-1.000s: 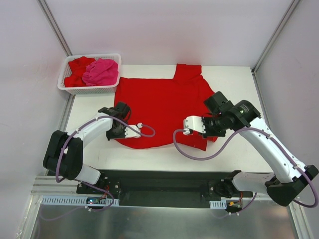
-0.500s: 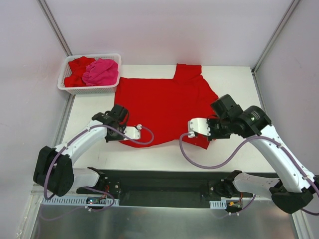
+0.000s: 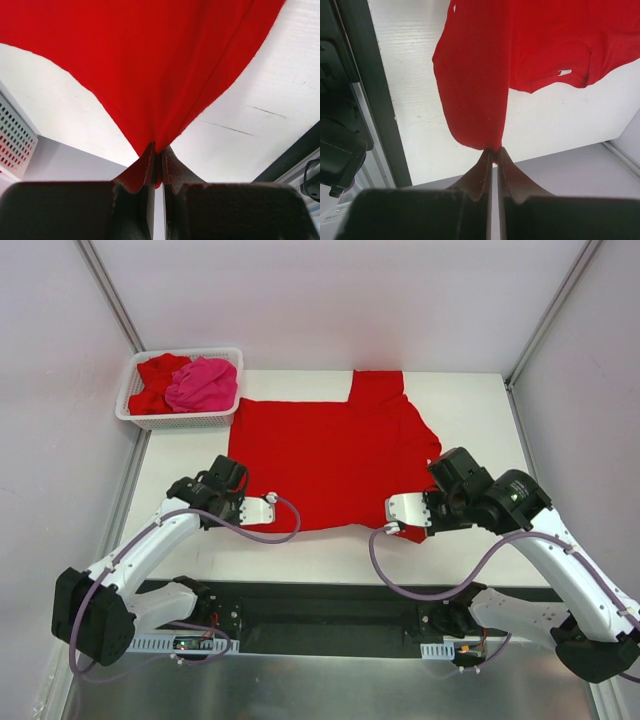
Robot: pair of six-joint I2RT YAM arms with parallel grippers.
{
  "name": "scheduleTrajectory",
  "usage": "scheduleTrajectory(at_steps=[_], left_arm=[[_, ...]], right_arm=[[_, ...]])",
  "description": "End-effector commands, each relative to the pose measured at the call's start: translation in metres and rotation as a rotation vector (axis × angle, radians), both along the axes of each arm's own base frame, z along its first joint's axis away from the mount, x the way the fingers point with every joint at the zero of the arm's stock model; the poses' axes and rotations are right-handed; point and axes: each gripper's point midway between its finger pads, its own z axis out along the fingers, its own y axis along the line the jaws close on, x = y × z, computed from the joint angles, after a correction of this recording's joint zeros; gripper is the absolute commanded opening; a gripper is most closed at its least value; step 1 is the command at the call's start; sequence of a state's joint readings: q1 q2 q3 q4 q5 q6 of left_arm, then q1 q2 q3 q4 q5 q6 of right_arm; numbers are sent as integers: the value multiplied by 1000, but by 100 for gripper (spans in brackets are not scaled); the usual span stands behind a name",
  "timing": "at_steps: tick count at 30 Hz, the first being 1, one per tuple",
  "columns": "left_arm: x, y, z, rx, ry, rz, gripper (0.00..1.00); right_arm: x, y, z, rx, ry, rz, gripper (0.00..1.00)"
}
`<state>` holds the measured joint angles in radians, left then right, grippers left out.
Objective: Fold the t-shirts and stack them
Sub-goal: Fold the flattened tshirt in 1/3 of the way
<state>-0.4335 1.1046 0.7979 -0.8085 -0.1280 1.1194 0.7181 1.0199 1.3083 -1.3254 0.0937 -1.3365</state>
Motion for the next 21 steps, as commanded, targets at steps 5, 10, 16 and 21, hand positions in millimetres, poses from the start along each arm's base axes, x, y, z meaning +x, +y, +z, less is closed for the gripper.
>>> scheduleTrajectory(at_steps=[5, 10, 16, 21], left_arm=[[-14, 18, 10, 68, -51, -38, 0], [-19, 24, 8, 84, -62, -36, 0], [-19, 26, 8, 88, -66, -20, 0], [-11, 22, 9, 81, -63, 12, 0]], right_arm=[[-58, -61, -11, -255, 198, 60, 1], [-52, -65, -7, -291, 161, 76, 1], [-47, -68, -3, -321, 124, 123, 1], [-32, -56, -5, -274, 52, 105, 1]])
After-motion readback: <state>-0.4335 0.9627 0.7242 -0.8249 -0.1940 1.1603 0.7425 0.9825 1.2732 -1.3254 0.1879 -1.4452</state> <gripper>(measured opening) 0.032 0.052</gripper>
